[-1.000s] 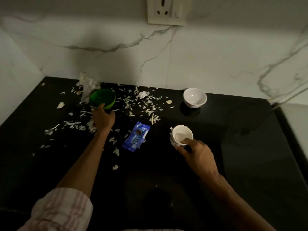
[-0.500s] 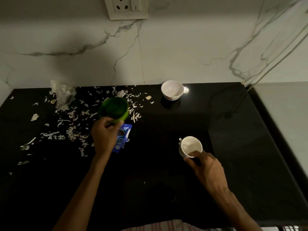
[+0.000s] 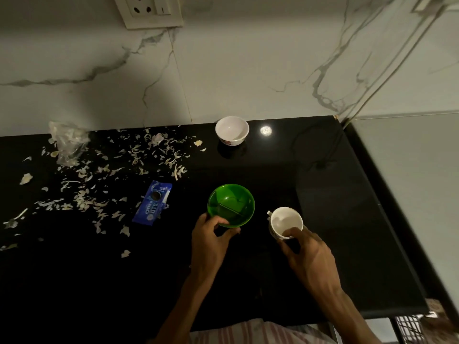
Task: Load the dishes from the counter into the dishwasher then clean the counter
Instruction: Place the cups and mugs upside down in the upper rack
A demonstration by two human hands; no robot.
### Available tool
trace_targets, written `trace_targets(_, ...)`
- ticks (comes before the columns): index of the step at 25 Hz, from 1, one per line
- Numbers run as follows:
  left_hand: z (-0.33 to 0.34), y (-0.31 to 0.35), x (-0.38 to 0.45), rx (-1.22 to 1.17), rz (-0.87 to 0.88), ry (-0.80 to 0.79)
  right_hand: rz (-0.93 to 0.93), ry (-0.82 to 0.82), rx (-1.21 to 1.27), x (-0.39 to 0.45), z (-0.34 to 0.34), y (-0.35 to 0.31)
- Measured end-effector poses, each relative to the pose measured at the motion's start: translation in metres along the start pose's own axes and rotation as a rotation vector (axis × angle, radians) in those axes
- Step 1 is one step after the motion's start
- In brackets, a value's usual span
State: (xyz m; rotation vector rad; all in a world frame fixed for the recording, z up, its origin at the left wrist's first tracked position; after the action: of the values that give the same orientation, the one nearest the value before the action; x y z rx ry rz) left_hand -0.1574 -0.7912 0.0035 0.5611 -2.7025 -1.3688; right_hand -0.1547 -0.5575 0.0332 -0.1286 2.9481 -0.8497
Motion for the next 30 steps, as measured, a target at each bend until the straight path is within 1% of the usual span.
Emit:
trace_targets(3,0.004,0.003,-0.001,0.007,-0.003,-0.023,-0.005,-0.028,0.071,-0.005,0.000,0.008)
trace_targets(5,0.002,0.012,-0.003,0.029,0.056,-0.016,0.013,-0.057,0.103,-0.005,0.003,0.014)
trace_targets(8,-0.005,0.041,0.009,0.029,0.135,0.033,0.025,-0.111,0.127,-0.005,0.002,0.019)
trace_targets(10,-0.003,0.064,0.037,0.086,0.156,0.014,0.013,-0.123,0.146,-0.005,0.001,0.021)
trace_targets(14,0.018,0.095,0.120,0.249,0.189,-0.106,-0.032,-0.133,0.140,-0.004,0.000,0.018)
trace_targets(18,0.034,0.110,0.180,0.426,0.213,-0.170,-0.088,-0.129,0.088,-0.004,-0.005,0.014)
trace_targets(21,0.041,0.108,0.203,0.502,0.178,-0.238,-0.097,-0.083,0.075,-0.009,-0.011,0.017)
trace_targets(24,0.051,0.107,0.205,0.534,0.184,-0.254,-0.074,-0.053,0.071,-0.015,-0.014,0.027)
trace_targets(27,0.066,0.117,0.183,0.457,0.246,-0.195,-0.054,-0.021,0.061,-0.019,-0.019,0.033)
trace_targets(30,0.086,0.123,0.150,0.389,0.283,-0.187,-0.037,-0.005,0.052,-0.022,-0.022,0.036)
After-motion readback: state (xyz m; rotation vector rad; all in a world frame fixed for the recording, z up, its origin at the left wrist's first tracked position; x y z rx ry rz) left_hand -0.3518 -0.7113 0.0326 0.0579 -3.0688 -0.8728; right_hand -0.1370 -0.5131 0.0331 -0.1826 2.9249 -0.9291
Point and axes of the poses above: each hand's wrist, its own x-axis towards the middle knuckle, its own z-axis out of the palm, y = z × x, the point moved 7 cm from there along x, towards the middle knuckle
